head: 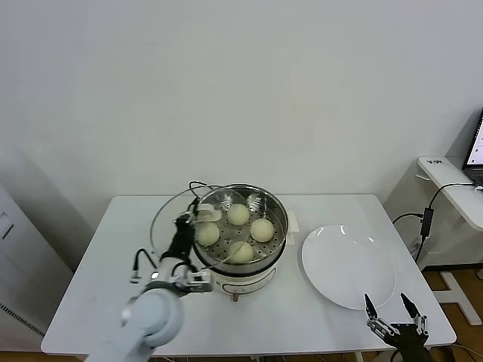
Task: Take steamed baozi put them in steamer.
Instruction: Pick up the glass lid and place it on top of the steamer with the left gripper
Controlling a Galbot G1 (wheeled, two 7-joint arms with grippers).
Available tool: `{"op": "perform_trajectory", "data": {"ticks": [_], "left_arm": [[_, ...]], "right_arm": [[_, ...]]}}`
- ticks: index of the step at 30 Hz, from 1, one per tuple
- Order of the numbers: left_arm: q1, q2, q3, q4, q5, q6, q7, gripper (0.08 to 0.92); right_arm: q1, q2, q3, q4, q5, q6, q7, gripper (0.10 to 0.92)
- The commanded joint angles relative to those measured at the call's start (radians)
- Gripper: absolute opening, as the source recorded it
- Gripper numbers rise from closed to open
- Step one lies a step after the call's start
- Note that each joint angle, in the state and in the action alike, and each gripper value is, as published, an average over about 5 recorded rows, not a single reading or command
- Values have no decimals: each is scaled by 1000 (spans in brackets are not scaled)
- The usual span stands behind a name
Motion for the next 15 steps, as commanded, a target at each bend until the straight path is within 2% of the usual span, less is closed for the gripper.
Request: {"op": "perform_trajectory", "data": {"ticks": [1, 15], "left_arm": [[-210, -141, 264, 127, 83, 148, 55, 116], [-249, -210, 310, 245, 138, 189, 59, 116]], "right_arm": [[-17, 15, 23, 1, -4, 6, -10, 823], [-24, 27, 36, -1, -2, 16, -19, 823]]}}
